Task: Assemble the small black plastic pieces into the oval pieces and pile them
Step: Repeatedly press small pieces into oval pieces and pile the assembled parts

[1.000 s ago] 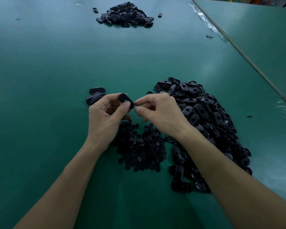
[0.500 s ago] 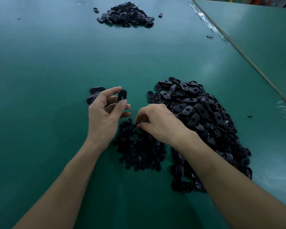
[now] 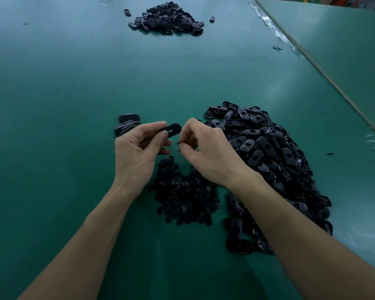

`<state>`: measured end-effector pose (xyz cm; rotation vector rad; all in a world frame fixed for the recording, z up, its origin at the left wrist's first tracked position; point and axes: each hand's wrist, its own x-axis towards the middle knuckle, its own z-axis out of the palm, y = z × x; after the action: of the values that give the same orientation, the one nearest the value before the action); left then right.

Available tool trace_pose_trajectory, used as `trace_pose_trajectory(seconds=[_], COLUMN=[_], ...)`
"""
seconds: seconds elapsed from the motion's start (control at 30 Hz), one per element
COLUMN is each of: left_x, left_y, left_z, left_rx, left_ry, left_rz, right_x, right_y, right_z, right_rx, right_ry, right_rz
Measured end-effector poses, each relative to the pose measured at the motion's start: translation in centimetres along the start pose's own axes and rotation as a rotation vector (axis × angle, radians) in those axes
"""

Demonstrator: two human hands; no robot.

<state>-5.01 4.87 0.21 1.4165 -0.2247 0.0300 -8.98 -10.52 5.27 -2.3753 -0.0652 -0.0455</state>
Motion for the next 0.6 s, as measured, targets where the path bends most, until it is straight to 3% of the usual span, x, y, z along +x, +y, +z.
trace_pose_trajectory(seconds=[0.6], left_x=[-0.25], left_y=[0.11], left_z=[0.03], left_rx=[0.027], left_ry=[0.003], left_rz=[-0.069], right_x=[0.17], right_y=[-0.21], right_z=[0.24], right_rx=[0.131], right_ry=[0.162], right_rz=[0.018])
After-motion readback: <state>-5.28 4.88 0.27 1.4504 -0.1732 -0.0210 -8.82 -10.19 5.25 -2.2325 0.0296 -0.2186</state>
